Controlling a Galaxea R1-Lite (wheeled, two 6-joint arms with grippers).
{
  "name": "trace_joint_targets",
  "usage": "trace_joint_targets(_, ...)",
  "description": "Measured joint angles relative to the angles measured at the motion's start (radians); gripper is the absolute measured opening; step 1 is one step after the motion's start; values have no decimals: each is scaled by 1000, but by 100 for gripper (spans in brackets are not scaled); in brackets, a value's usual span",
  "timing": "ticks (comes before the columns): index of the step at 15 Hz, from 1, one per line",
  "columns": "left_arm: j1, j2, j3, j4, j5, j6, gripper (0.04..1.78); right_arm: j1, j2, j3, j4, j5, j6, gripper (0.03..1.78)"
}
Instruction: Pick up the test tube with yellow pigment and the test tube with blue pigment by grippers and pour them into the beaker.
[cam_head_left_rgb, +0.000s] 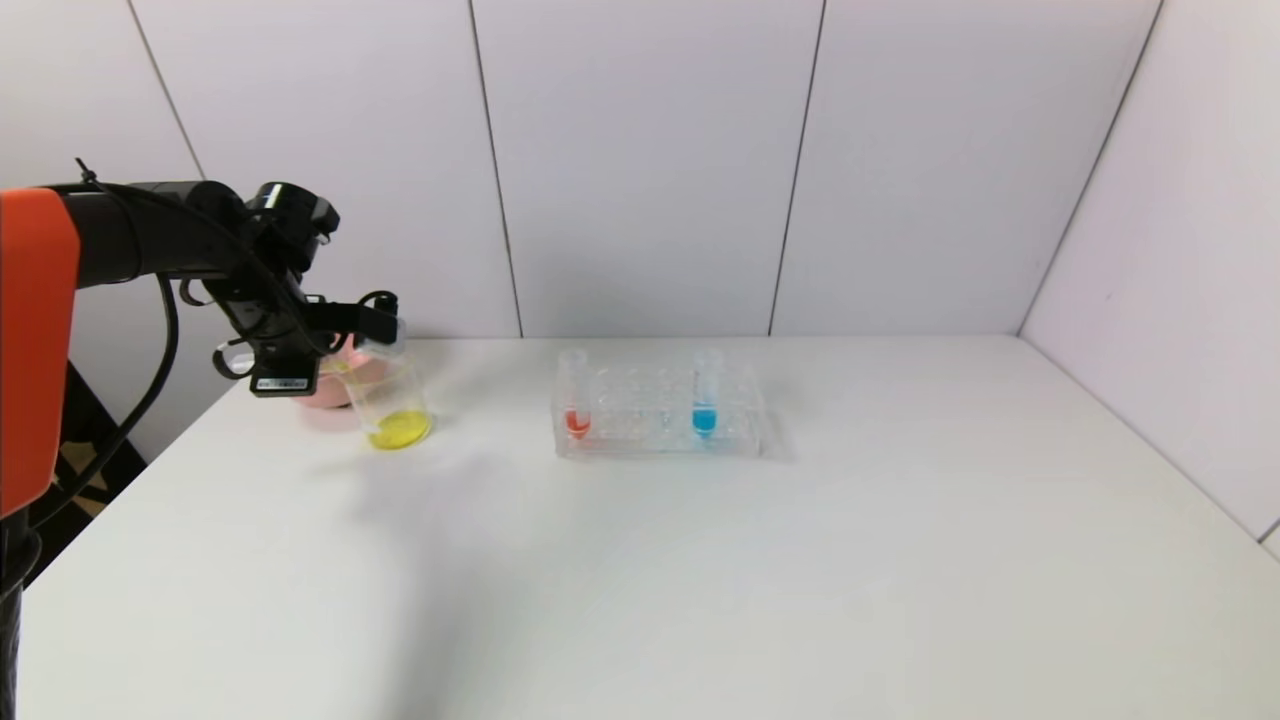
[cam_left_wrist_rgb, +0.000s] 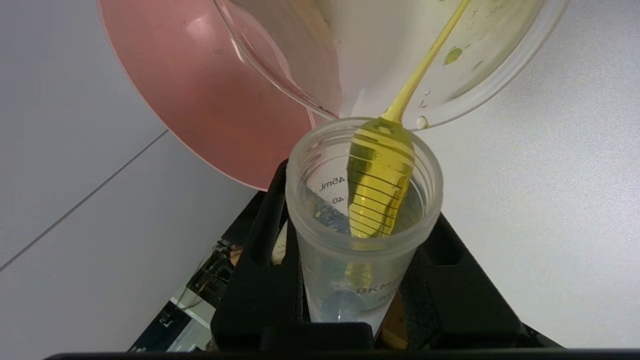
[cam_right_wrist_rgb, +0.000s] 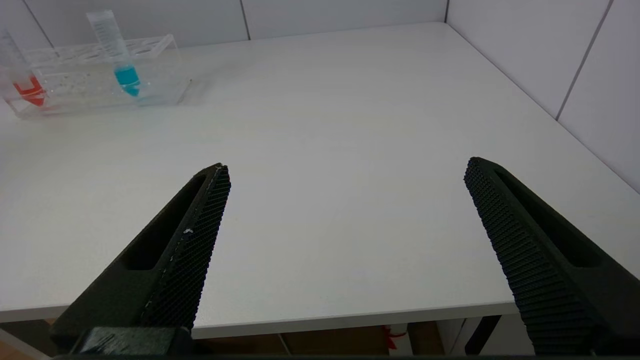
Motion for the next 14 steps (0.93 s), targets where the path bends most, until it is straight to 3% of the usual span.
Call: trace_joint_targets(14,-6,-5,0,14,37,-20,54,0,0,0,0,0,0,171)
